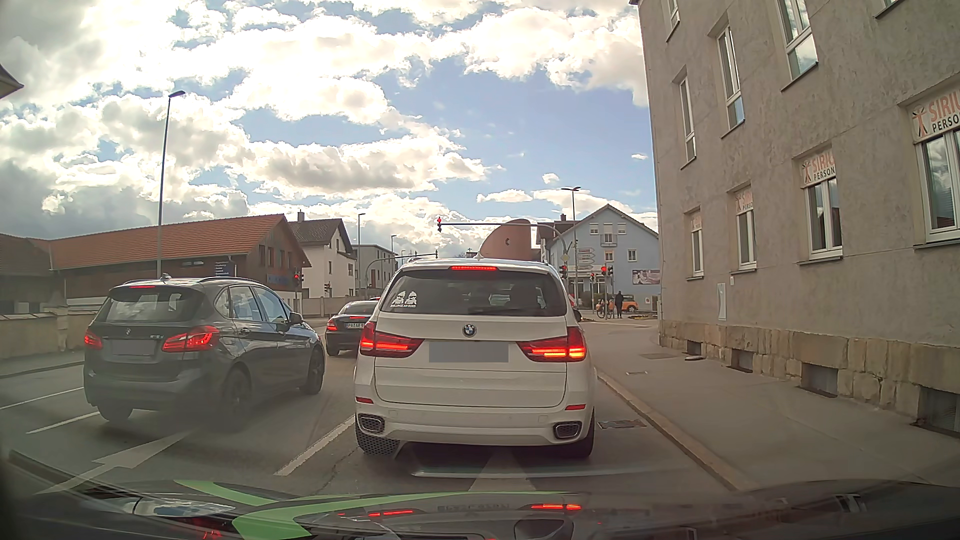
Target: Follow the waypoints while adhering to traffic rules and regulations
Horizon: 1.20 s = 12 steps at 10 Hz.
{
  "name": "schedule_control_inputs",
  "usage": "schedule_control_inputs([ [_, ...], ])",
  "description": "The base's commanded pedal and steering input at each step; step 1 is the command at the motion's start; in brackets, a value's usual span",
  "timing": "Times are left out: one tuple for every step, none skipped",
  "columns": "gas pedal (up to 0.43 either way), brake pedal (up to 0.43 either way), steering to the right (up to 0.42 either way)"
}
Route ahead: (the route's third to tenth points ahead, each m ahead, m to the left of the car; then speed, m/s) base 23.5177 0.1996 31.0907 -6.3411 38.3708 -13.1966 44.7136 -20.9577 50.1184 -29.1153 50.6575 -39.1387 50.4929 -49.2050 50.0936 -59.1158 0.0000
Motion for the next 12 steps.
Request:
schedule_control_inputs([
  [0.000,0.293,-0.004],
  [0.000,0.293,-0.004],
  [0.000,0.293,-0.004],
  [0.000,0.293,-0.004],
  [0.000,0.293,-0.004],
  [0.000,0.293,-0.004],
  [0.000,0.293,-0.004],
  [0.000,0.293,-0.004],
  [0.000,0.293,-0.004],
  [0.000,0.293,-0.004],
  [0.000,0.293,-0.004],
  [0.000,0.293,-0.004],
])
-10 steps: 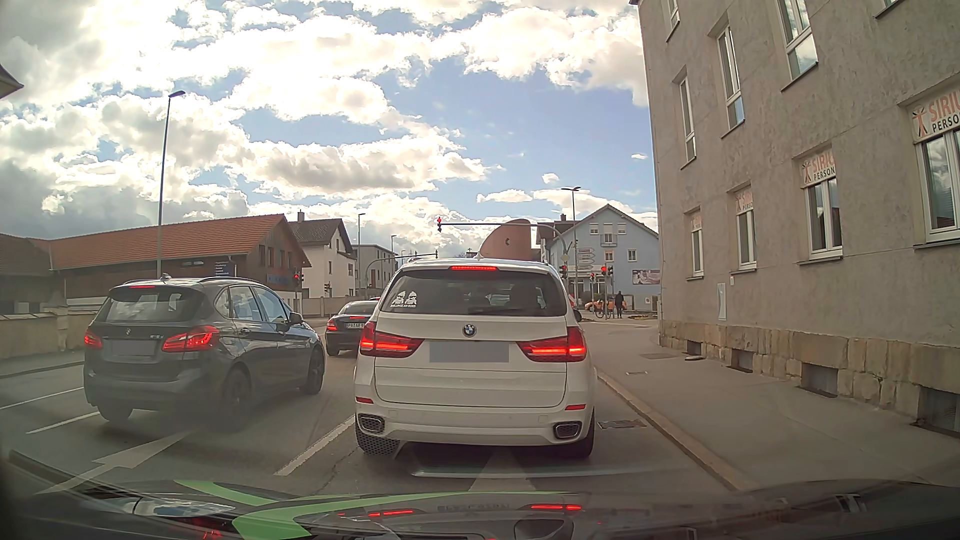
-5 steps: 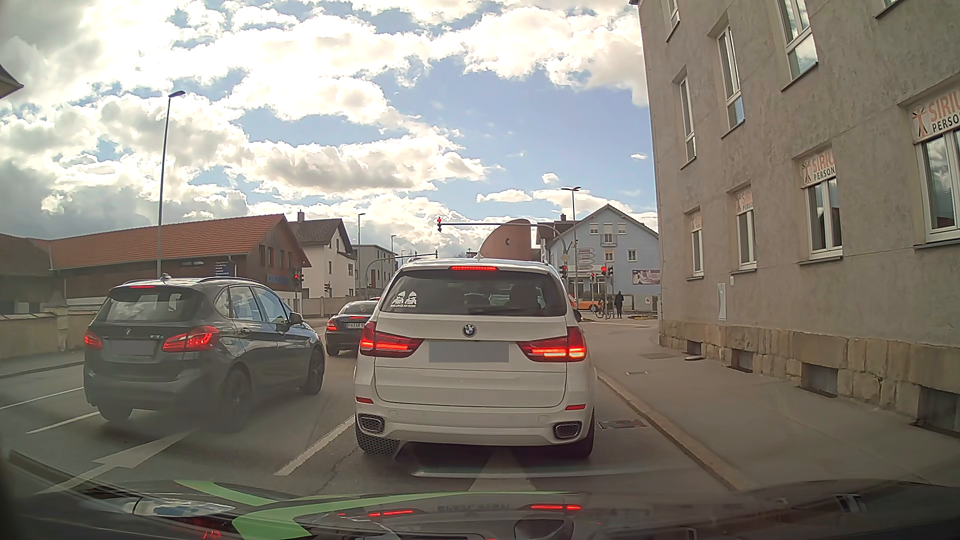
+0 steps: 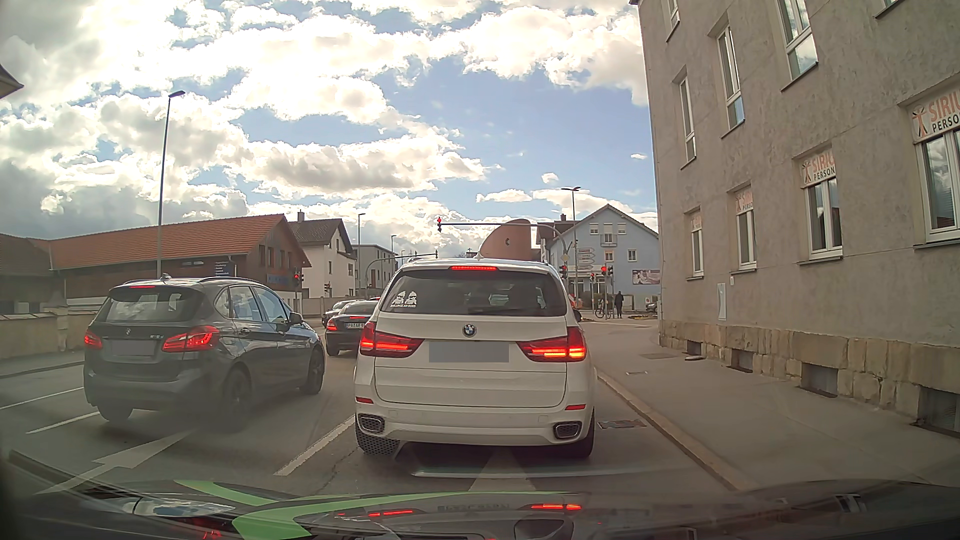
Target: Follow the waypoints while adhering to traffic rules and regulations
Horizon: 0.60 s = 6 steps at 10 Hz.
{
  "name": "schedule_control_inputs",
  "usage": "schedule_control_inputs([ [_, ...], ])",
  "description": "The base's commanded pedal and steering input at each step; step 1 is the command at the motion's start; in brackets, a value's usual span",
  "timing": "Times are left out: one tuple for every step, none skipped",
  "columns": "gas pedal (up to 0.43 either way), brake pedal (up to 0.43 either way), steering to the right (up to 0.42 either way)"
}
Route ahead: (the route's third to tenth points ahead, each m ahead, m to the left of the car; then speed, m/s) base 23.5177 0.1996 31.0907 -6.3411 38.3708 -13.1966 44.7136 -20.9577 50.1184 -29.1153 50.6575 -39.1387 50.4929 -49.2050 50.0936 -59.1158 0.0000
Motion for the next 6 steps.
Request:
schedule_control_inputs([
  [0.000,0.293,-0.004],
  [0.000,0.293,-0.004],
  [0.000,0.293,-0.004],
  [0.000,0.293,-0.004],
  [0.000,0.293,-0.004],
  [0.000,0.293,-0.004],
])
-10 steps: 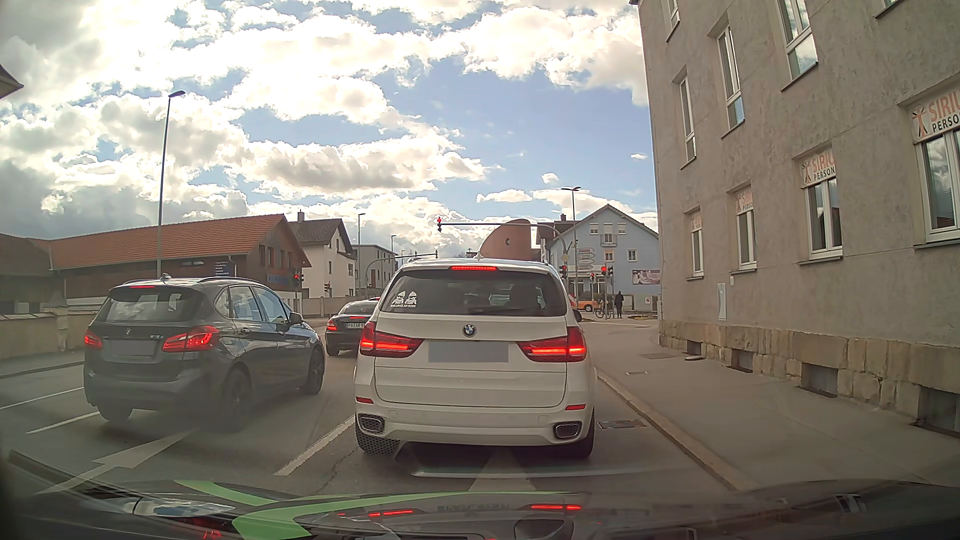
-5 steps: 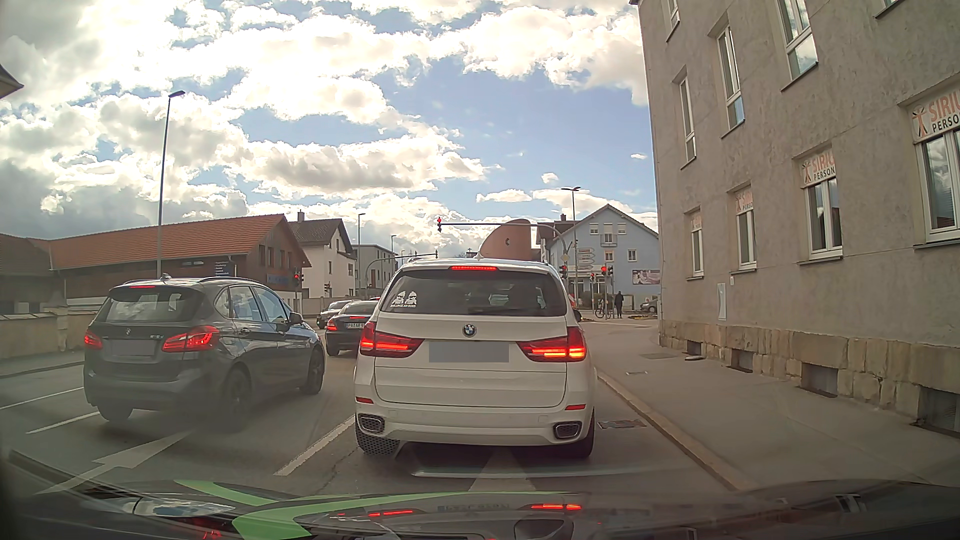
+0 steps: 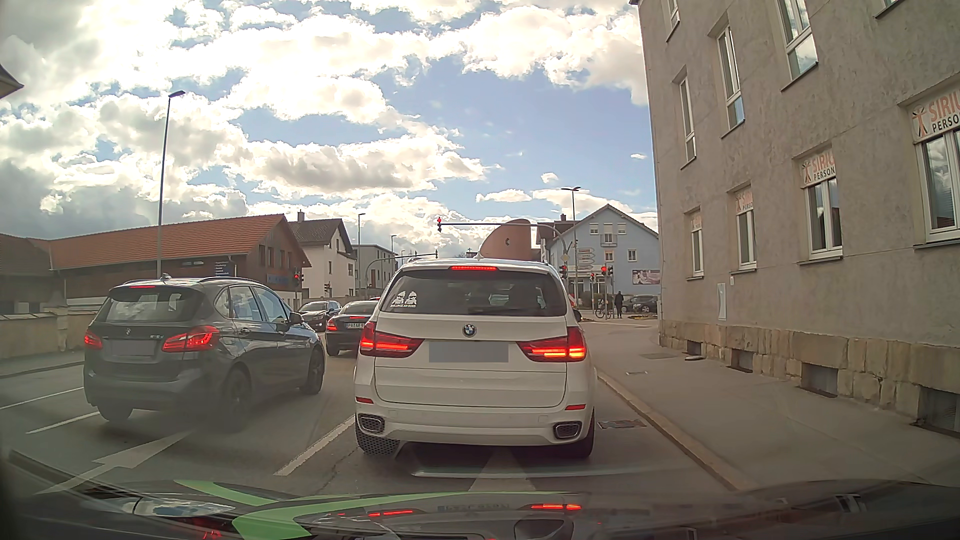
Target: Follow the waypoints while adhering to traffic rules and regulations
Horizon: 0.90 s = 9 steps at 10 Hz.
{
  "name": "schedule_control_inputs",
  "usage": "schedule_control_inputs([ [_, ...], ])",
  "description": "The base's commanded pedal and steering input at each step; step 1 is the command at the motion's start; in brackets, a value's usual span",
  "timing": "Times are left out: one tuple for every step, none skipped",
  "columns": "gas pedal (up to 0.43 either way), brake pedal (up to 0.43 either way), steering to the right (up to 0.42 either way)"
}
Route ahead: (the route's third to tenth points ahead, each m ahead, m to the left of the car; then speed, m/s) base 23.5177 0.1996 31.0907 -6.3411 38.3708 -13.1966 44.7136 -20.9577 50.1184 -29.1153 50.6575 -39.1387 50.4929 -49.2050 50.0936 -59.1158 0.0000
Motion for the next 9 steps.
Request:
schedule_control_inputs([
  [0.000,0.293,-0.004],
  [0.000,0.293,-0.004],
  [0.000,0.293,-0.004],
  [0.000,0.293,-0.004],
  [0.000,0.293,-0.004],
  [0.000,0.293,-0.004],
  [0.000,0.293,-0.004],
  [0.000,0.293,-0.004],
  [0.000,0.293,-0.004],
])
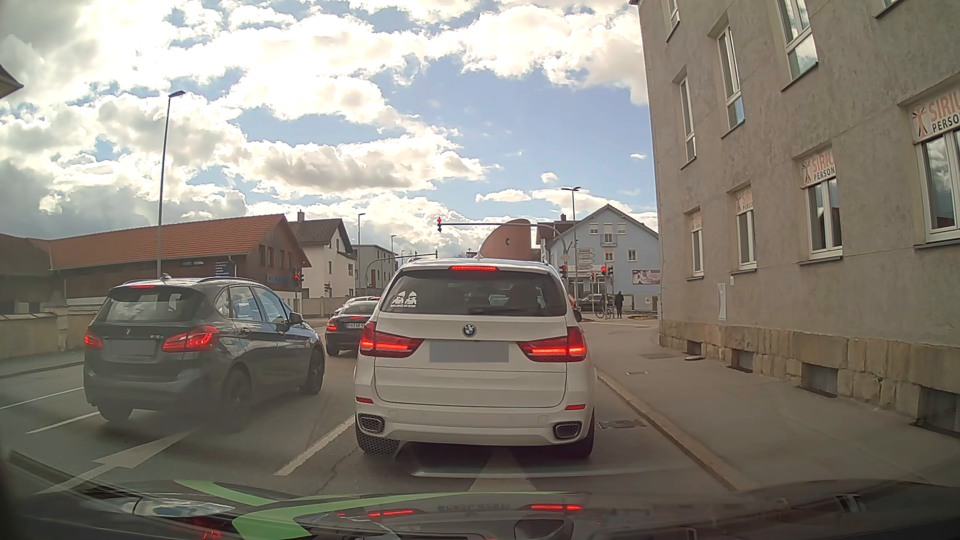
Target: Follow the waypoints while adhering to traffic rules and regulations
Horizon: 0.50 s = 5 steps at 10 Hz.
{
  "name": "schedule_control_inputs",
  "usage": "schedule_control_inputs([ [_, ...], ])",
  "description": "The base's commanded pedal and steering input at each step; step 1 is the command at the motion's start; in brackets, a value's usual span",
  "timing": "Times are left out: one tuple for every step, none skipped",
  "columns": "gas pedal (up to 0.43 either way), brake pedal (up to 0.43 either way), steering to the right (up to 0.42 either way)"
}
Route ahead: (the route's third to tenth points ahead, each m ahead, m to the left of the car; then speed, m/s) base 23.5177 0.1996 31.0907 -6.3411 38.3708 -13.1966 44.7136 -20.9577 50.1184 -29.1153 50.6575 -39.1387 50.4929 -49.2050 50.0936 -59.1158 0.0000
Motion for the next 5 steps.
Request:
schedule_control_inputs([
  [0.000,0.293,-0.004],
  [0.000,0.293,-0.004],
  [0.000,0.293,-0.004],
  [0.000,0.293,-0.004],
  [0.000,0.293,-0.004],
])
